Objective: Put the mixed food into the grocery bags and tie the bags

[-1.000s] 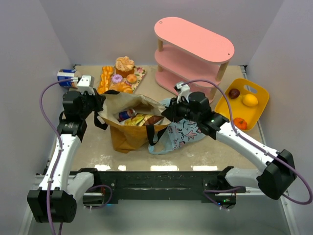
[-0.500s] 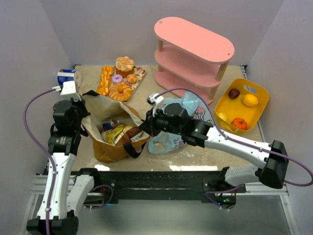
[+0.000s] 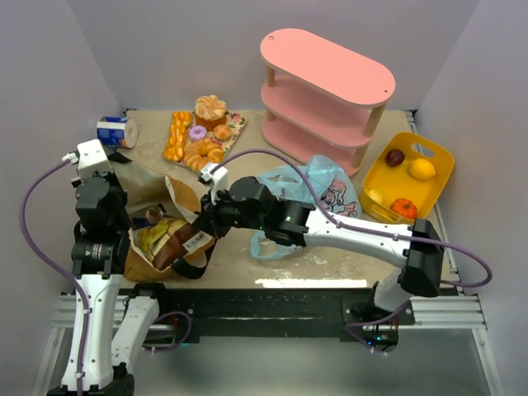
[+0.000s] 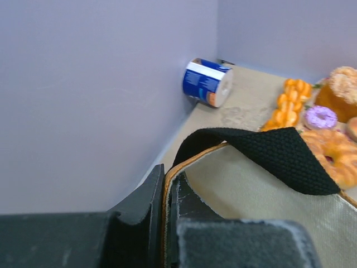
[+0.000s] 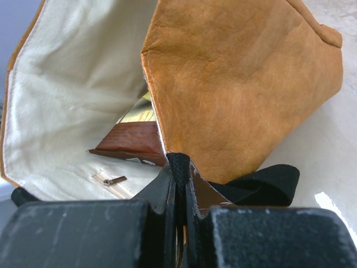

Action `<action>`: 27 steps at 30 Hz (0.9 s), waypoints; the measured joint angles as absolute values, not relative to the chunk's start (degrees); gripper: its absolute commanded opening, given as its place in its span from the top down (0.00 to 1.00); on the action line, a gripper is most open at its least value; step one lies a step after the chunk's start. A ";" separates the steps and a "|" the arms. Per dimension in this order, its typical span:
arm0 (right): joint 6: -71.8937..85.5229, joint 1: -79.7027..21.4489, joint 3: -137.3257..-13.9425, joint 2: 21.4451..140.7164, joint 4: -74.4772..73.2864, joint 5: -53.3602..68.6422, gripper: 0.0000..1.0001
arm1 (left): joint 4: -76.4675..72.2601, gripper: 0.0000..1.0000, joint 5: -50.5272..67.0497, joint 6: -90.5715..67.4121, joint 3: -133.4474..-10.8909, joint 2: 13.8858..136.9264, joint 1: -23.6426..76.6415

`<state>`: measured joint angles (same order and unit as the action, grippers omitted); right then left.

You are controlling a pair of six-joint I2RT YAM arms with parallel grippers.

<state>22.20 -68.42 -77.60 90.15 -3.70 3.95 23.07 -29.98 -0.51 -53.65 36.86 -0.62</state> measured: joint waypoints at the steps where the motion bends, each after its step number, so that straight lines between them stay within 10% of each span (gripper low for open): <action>1: 21.96 -68.53 -78.87 91.39 -3.88 3.92 1.00 | 22.83 1.00 -31.16 0.05 -53.65 36.86 -0.62; 17: 20.12 -68.55 -102.54 112.31 -7.38 -2.28 1.00 | 14.06 0.97 -36.77 4.16 -50.96 46.89 -0.73; 23: 21.12 -68.55 -108.07 117.62 -7.66 -5.02 0.94 | 14.41 0.13 -36.60 4.45 -51.55 47.59 -0.99; 27: 21.87 -68.53 -115.66 122.10 -8.34 -5.26 0.87 | 17.32 0.05 -36.25 4.01 -57.06 48.45 -0.99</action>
<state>21.87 -68.53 -115.66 122.10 -8.34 -5.26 17.32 -36.25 4.01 -57.06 48.45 -0.99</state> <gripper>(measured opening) 0.082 0.904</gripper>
